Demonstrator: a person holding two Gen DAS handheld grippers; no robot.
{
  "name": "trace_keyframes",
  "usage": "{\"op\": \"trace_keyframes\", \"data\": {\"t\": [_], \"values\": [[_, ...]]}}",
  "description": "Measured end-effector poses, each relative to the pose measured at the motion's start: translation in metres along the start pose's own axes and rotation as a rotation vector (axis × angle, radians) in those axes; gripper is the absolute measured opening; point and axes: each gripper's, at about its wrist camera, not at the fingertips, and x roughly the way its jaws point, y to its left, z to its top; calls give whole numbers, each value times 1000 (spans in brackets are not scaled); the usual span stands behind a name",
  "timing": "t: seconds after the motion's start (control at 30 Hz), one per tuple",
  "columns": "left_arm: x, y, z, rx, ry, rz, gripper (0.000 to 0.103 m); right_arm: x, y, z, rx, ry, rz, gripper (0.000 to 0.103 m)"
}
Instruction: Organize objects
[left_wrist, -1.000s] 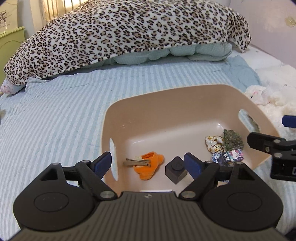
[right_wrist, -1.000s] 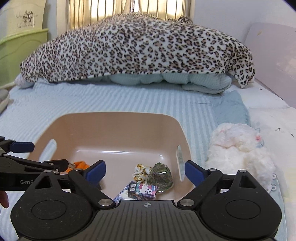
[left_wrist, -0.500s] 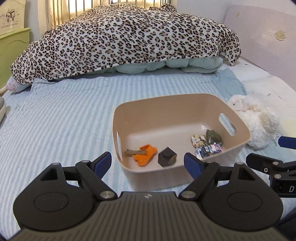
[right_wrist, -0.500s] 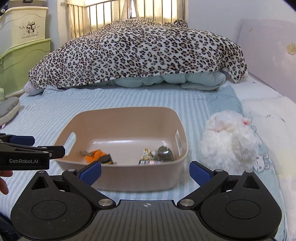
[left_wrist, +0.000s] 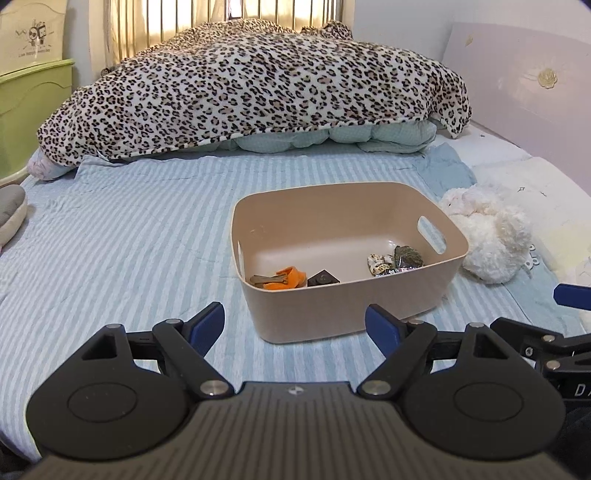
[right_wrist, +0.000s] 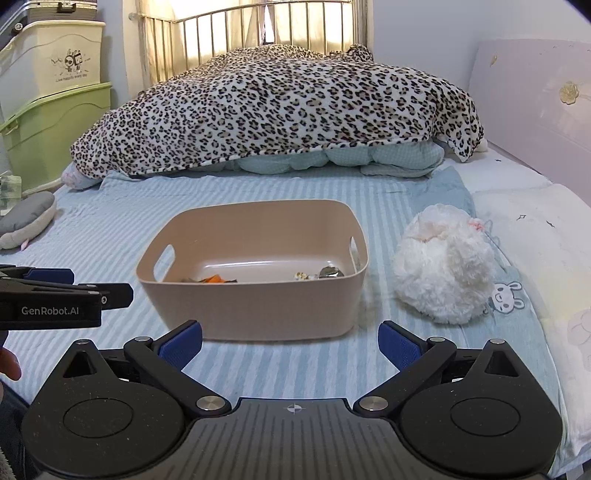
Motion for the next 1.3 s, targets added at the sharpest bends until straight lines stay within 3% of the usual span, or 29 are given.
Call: {"op": "trace_keyframes", "data": {"t": [0.77, 1.3], "values": [[-56, -17, -52, 31, -34, 15, 81, -41, 2, -38, 12, 23, -7, 103], [-78, -23, -86, -11, 23, -13, 79, -60, 4, -61, -11, 45, -15, 103]]}}
